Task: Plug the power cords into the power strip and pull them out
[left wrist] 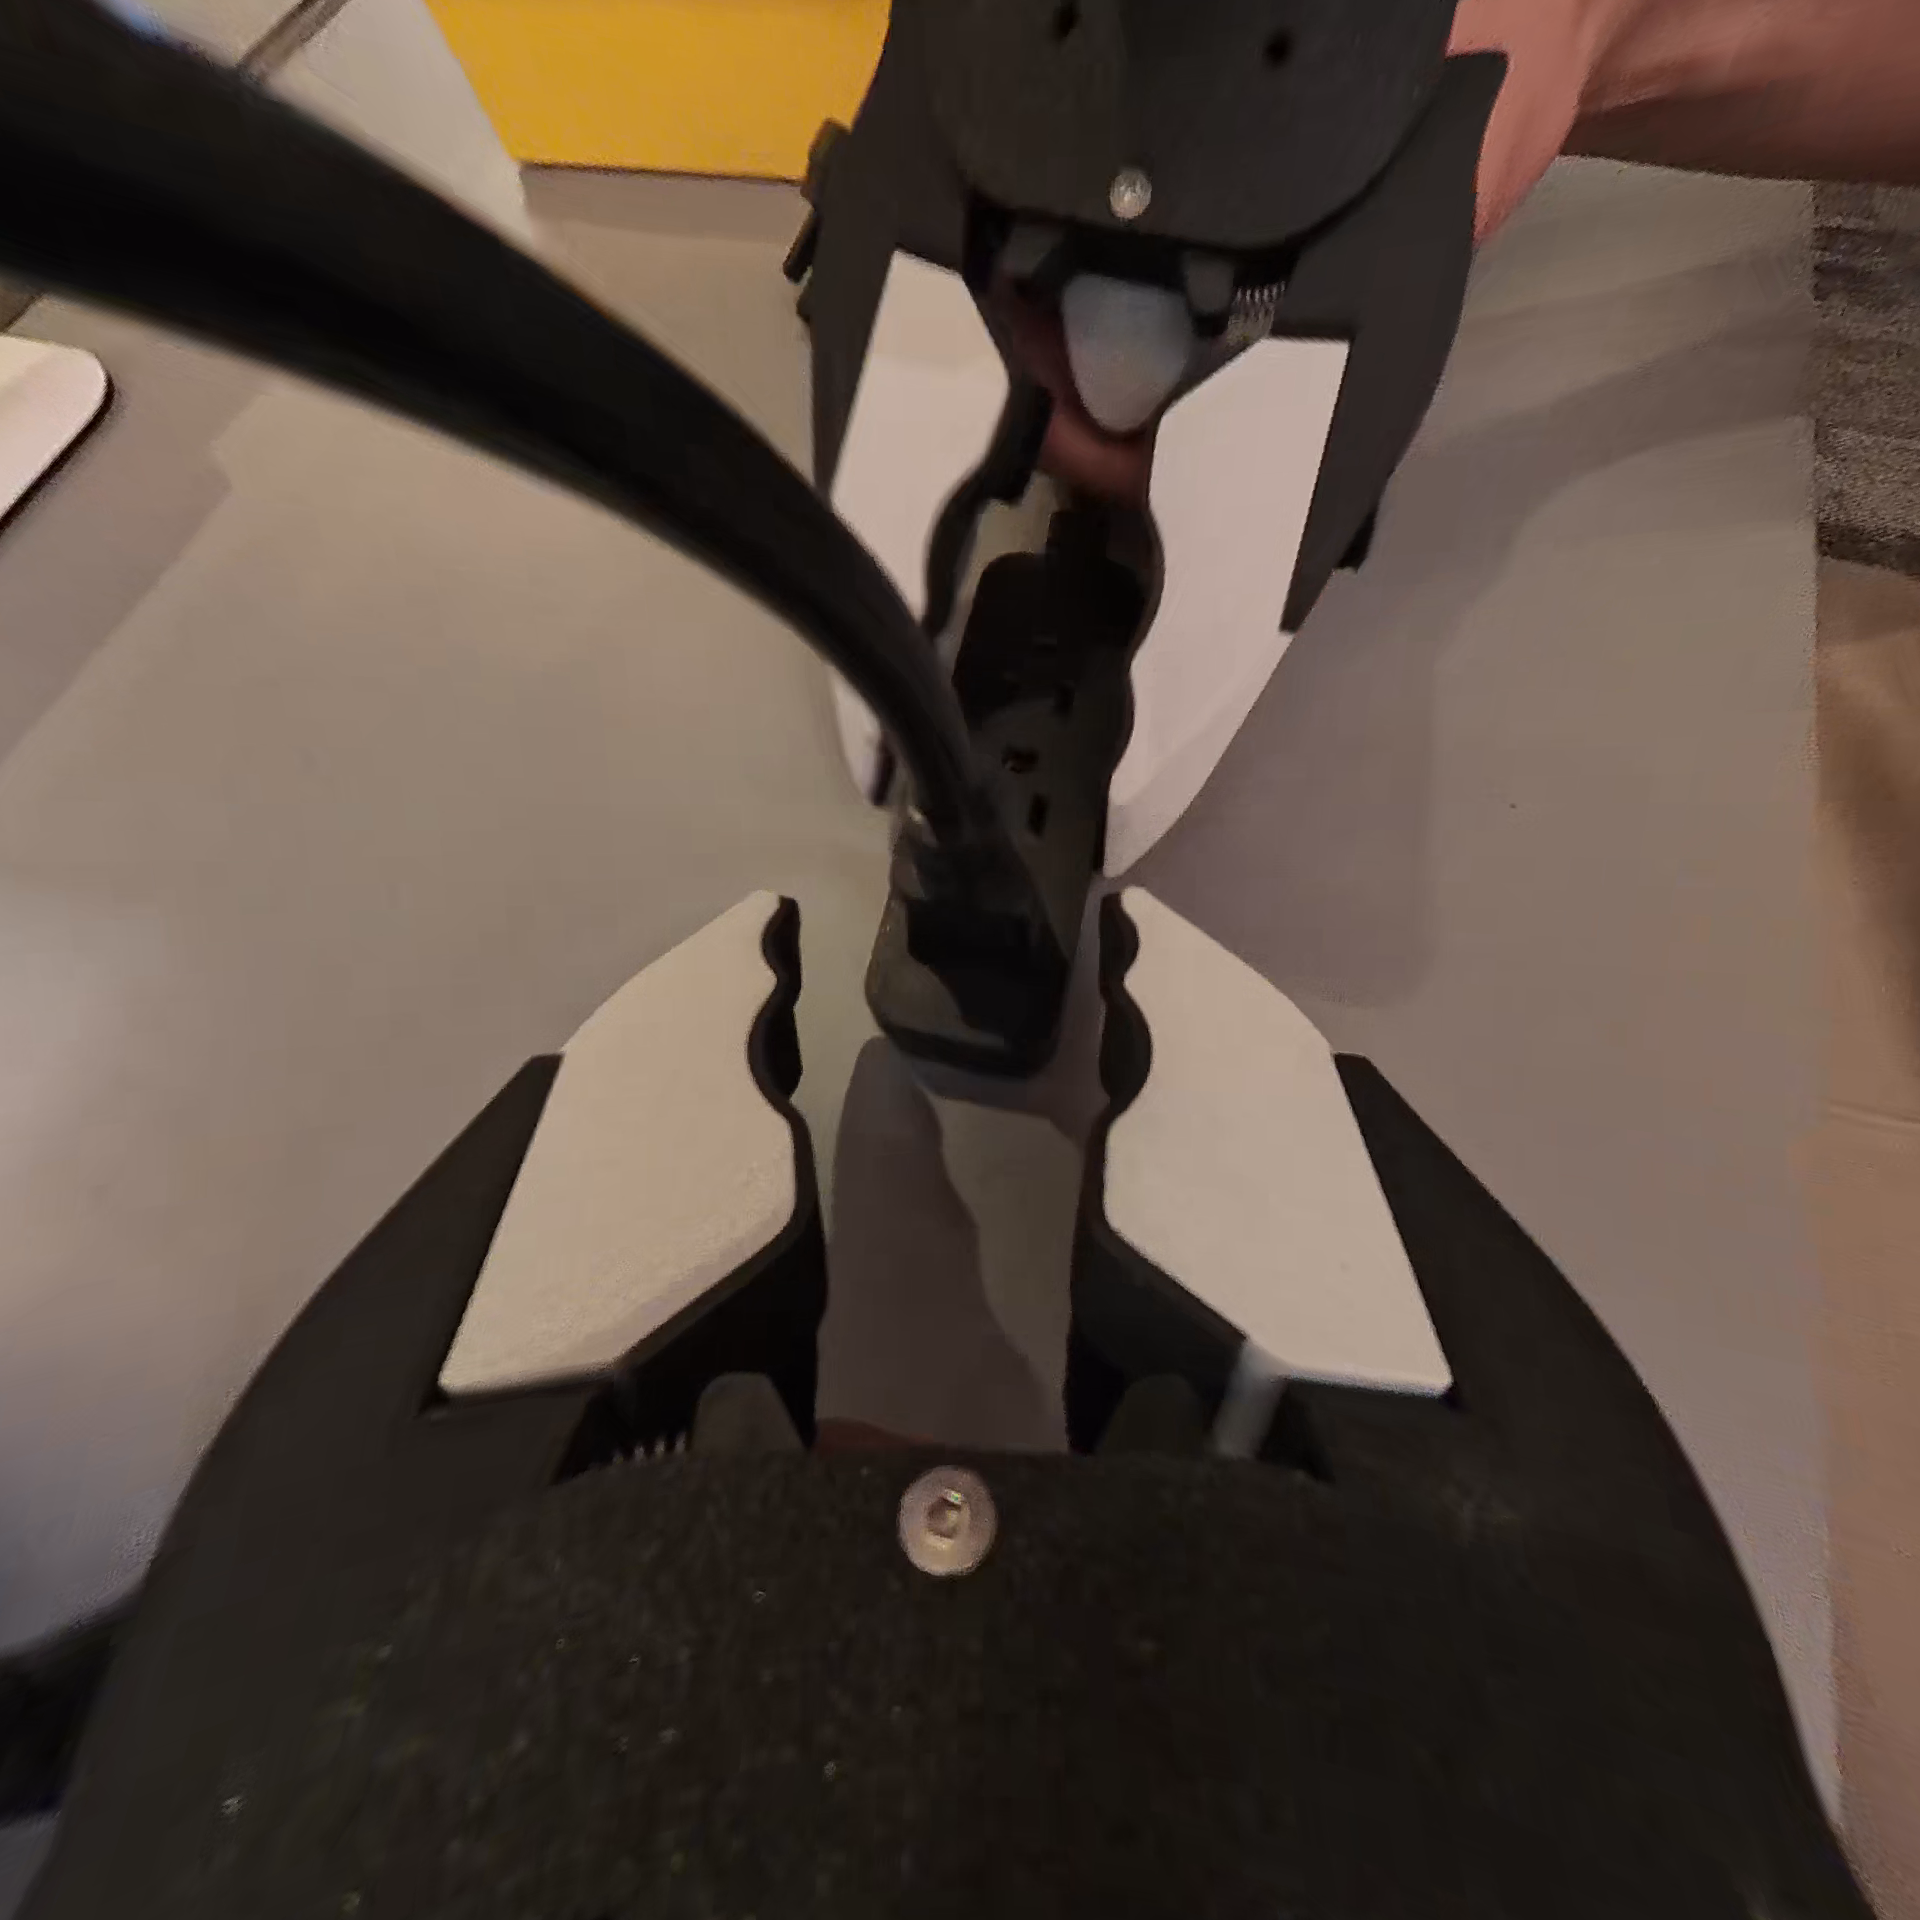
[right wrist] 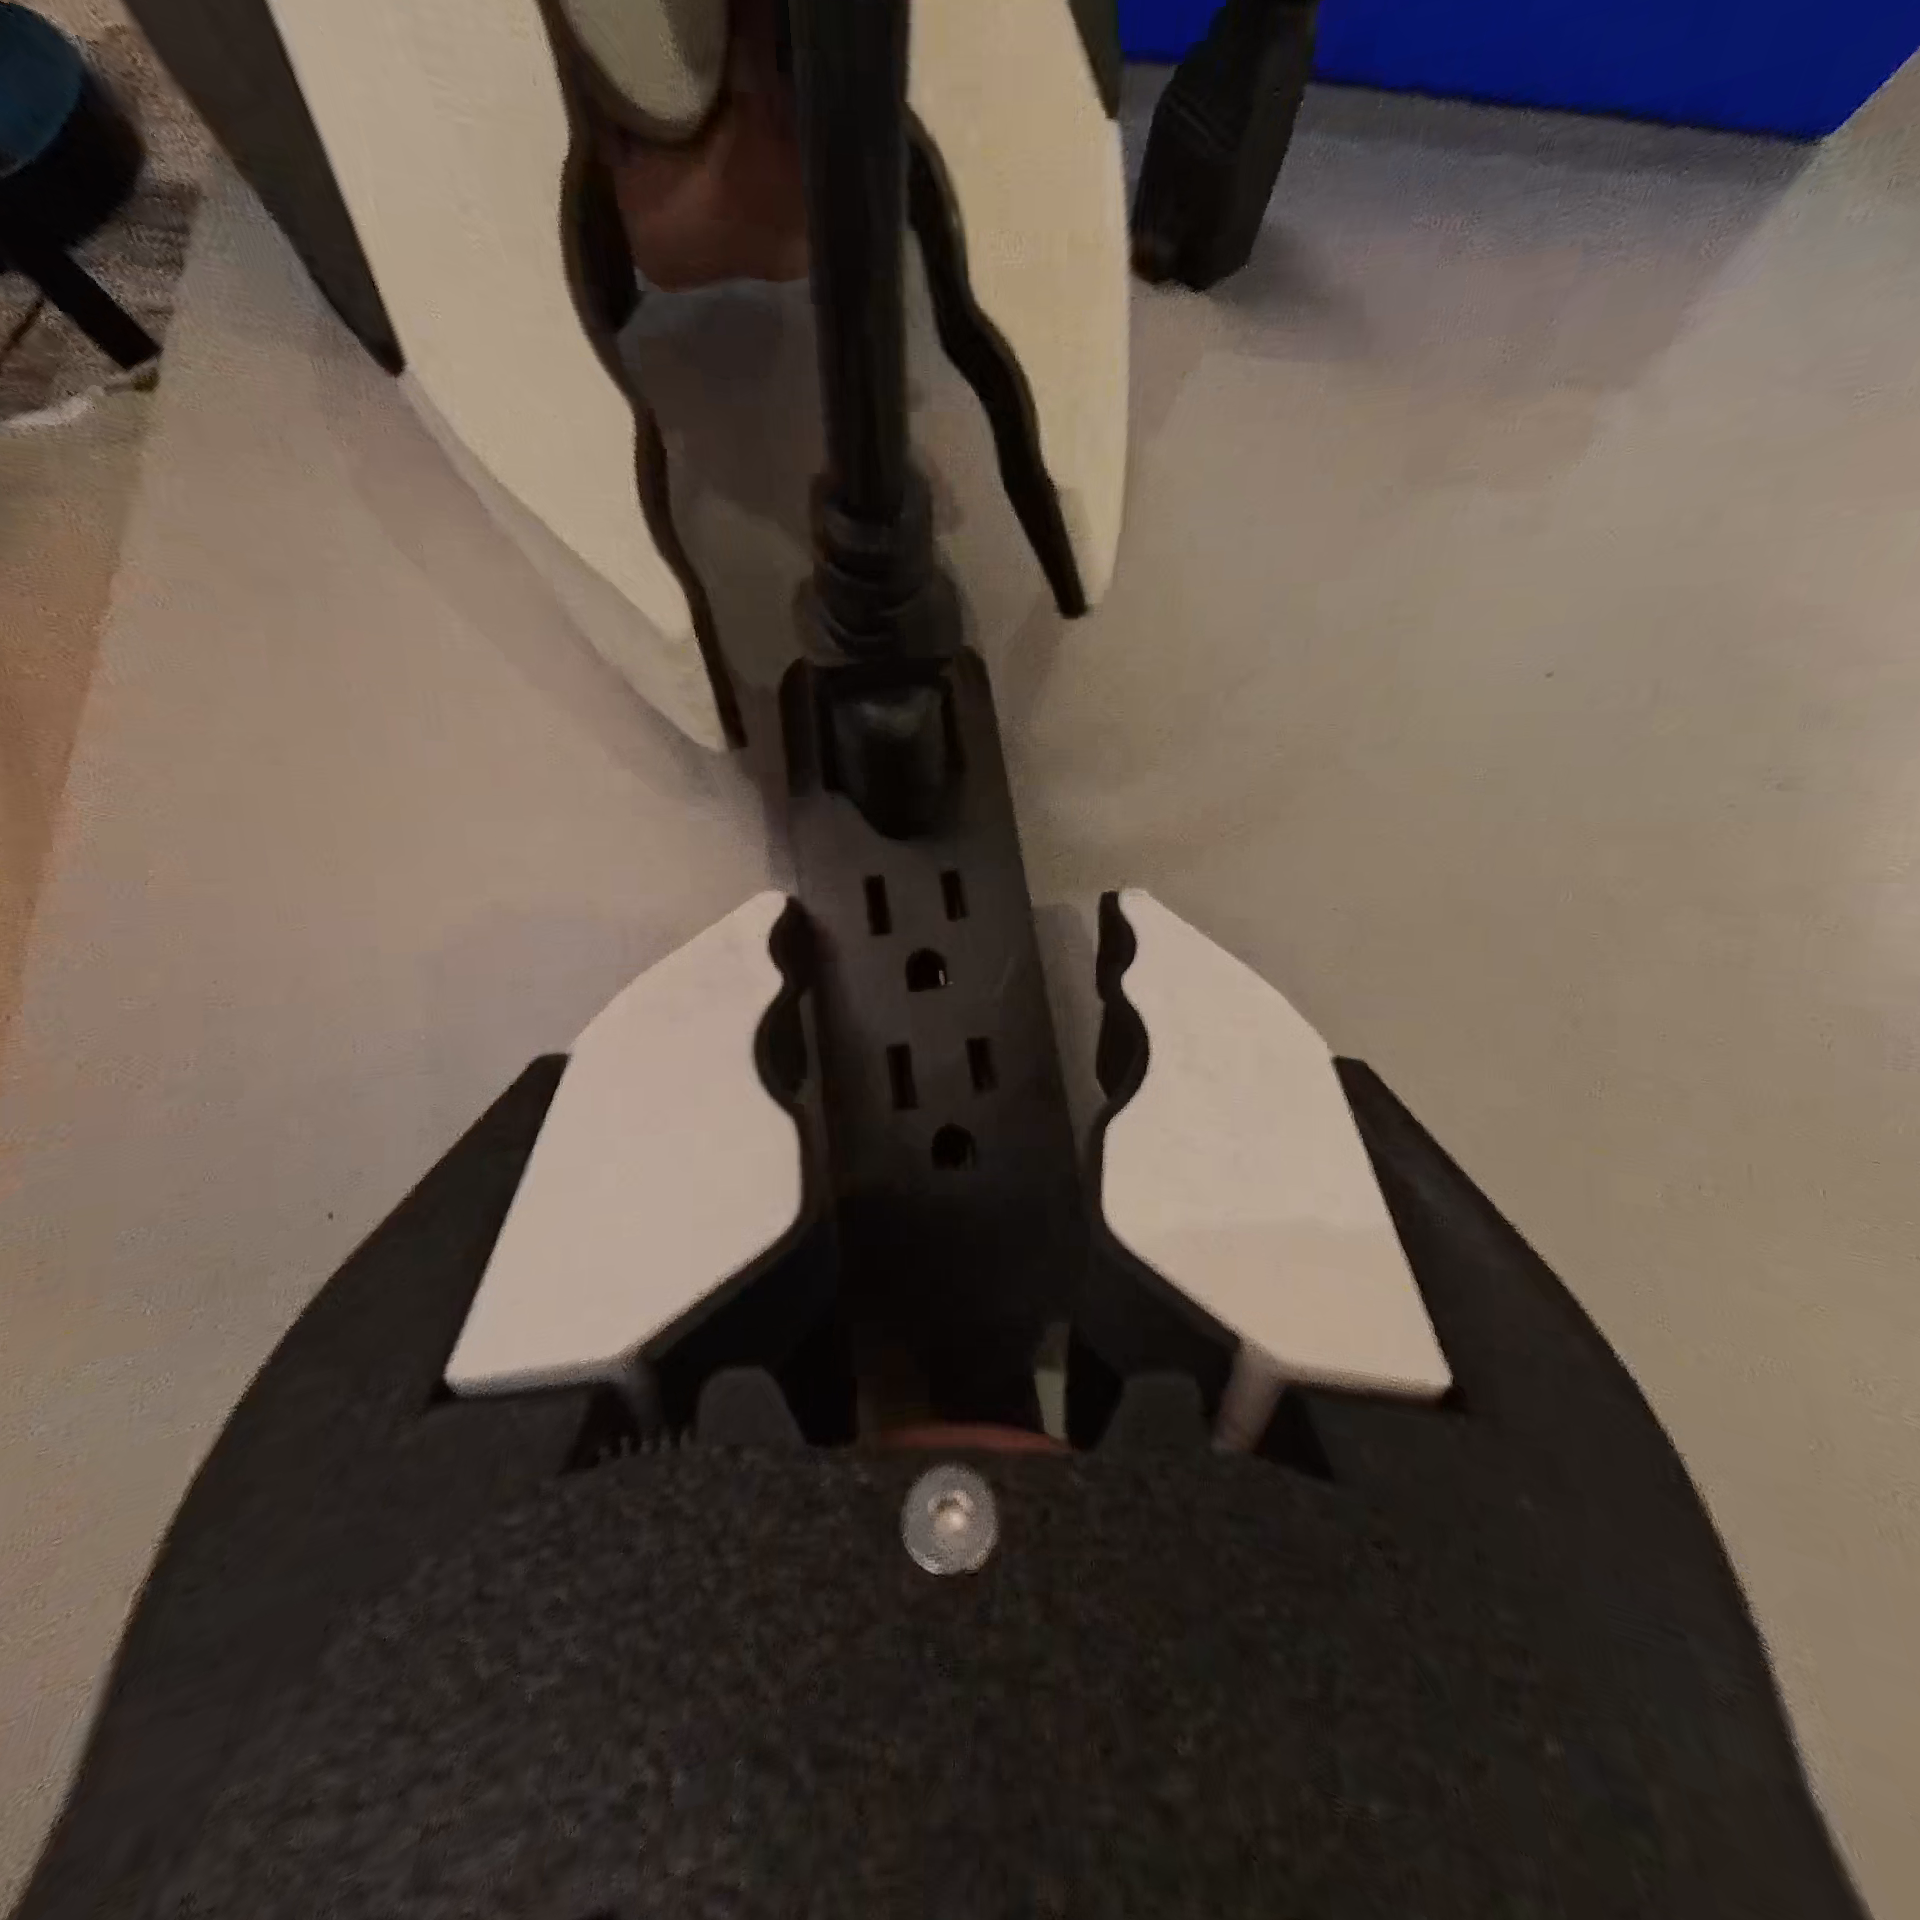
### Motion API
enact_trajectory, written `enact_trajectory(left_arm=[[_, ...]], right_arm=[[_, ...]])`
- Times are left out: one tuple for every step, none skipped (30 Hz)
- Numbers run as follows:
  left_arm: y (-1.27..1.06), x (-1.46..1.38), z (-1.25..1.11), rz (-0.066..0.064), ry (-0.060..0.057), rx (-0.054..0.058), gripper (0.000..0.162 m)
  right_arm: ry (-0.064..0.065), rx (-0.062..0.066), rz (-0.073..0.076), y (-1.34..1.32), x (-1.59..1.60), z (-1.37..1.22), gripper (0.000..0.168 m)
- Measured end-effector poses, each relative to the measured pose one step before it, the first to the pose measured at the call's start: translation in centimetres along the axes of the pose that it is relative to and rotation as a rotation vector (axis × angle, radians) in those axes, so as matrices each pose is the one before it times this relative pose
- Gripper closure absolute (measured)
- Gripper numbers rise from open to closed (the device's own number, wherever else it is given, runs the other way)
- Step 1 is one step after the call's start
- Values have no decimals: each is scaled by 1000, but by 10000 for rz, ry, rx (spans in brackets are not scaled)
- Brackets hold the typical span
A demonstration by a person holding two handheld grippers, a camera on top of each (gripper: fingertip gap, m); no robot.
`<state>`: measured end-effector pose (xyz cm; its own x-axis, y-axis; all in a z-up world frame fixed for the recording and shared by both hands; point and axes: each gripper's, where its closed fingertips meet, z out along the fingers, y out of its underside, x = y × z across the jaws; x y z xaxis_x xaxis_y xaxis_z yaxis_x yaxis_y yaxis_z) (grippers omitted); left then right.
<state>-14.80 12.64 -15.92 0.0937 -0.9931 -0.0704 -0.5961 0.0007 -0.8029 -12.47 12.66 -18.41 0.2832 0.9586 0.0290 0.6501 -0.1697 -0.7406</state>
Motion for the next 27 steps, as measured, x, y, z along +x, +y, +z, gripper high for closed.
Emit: enact_trajectory(left_arm=[[-133,-89,396,123,14,70,114],[-108,21,347,158,68,79,122],[-150,265,242,251,171,127,134],[-131,146,133,269,45,109,134],[-45,76,25,152,57,14,135],[24,18,-30,-35,116,-82,135],[17,5,-16,-102,123,-92,136],[-16,-8,7,-111,98,-48,136],[2,22,-13,-101,122,52,137],[47,84,-71,-93,185,119,137],[85,77,-119,-118,189,75,137],[138,11,-156,3,85,-48,136],[144,-51,-143,81,-7,-165,136],[87,-64,-79,14,11,-180,137],[-14,-50,44,-4,-15,-174,137],[-89,-32,123,56,-124,-215,137],[-54,-1,95,89,-109,-202,137],[-32,14,33,4,-28,-76,137],[24,67,-20,-44,69,73,137],[109,63,-130,-9,129,68,137],[134,41,-165,-53,199,79,137],[69,7,-122,-92,147,179,137],[24,0,-57,-75,54,168,137],[-36,-6,2,-63,26,-38,137],[-47,-78,79,33,-85,-265,137],[-118,-28,146,119,-149,-271,137],[-101,16,122,54,-92,-115,137]], right_arm=[[-262,-101,-151,67,-436,122,125],[52,-56,-88,32,34,0,125],[-101,-36,111,51,-62,3,125],[-135,-44,111,26,-200,29,124],[27,-6,-130,46,-49,-16,124],[-55,46,11,26,-80,1,124],[-61,139,92,-33,33,58,124],[46,8,63,22,33,-1,123],[75,7,-60,31,36,-9,123],[0,58,-13,6,-5,26,123],[-42,20,-15,-52,-49,72,123],[-21,-5,-20,-109,-72,94,123],[21,2,-36,-134,12,161,123],[49,-16,-36,-114,63,122,123],[5,-62,32,-48,88,55,123],[44,-81,-17,11,80,-30,123],[67,-107,-6,136,61,-134,123],[17,5,39,84,-36,-78,123],[13,80,19,34,-51,-18,123],[-60,39,-9,6,-113,24,123],[3,-4,-42,-47,-79,50,123],[9,7,9,-76,-12,135,123],[15,-6,-5,-37,-4,43,123],[8,1,-4,-64,9,24,123],[15,-75,9,-6,128,61,123],[5,-114,1,-29,172,23,123],[32,-114,-8,110,99,-114,123]])
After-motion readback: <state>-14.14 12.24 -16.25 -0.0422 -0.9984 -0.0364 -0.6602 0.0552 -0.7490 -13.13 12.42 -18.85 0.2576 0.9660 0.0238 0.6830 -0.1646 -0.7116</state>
